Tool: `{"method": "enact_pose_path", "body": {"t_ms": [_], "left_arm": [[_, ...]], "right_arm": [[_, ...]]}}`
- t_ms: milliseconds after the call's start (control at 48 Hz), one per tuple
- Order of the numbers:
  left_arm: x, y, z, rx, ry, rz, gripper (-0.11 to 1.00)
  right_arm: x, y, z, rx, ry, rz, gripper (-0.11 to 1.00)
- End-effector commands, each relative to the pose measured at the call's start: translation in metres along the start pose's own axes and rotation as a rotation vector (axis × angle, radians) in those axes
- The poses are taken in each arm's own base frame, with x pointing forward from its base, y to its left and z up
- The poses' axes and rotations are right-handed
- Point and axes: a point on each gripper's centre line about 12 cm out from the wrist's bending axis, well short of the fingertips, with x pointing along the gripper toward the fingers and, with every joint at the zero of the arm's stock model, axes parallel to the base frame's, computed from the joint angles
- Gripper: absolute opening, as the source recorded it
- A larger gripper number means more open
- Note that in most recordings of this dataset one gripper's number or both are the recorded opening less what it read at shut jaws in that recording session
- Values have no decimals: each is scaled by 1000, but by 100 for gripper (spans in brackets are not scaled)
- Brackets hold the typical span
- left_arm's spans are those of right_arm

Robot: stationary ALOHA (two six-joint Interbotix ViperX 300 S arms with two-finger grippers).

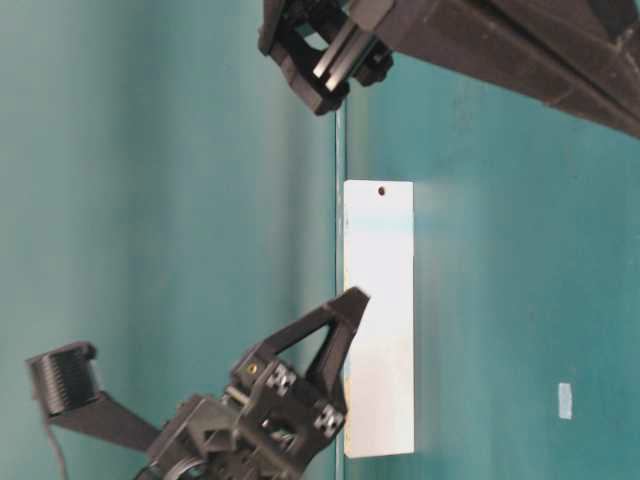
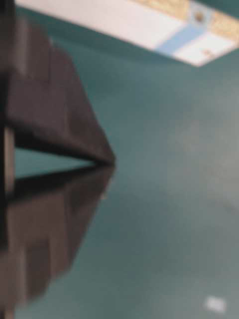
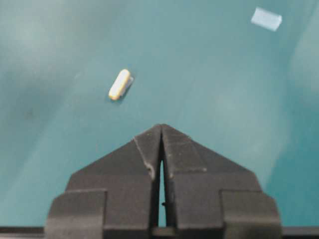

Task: Move the wooden board into place and insert the rod into its hole.
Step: 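Lower the left gripper over the white board's end and close on it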

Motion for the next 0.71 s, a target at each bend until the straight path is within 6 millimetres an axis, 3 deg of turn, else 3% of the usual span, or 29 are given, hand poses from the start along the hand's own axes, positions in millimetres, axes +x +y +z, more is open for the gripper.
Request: {"method": "enact_pose_path", "body": {"t_ms": [0,146,229,312,437,521,583,687], "left_arm": [[-14,4,22,30,-52,7,33],[-24,20,25,45,-36,39,69],[-29,32,26,55,-19,64,83],[-32,44,24,76,8,85,85],[-34,62,18,122,79,108,89],[-35,72,14,144,118,119,91],[-36,80,12,159,133,131,91],[-37,89,10,173,140,147,91]], "right_arm": [[-2,-1,18,10,-20,-3,-1],[-2,-1,20,16,-12,-4,0],[-1,-1,19,15,-11,-4,10],[0,-1,18,16,-2,-4,29],[0,-1,16,19,28,-6,69],[0,-2,16,19,41,-8,89],[0,-2,16,19,49,-8,98],[1,-2,17,19,49,-9,99]]}}
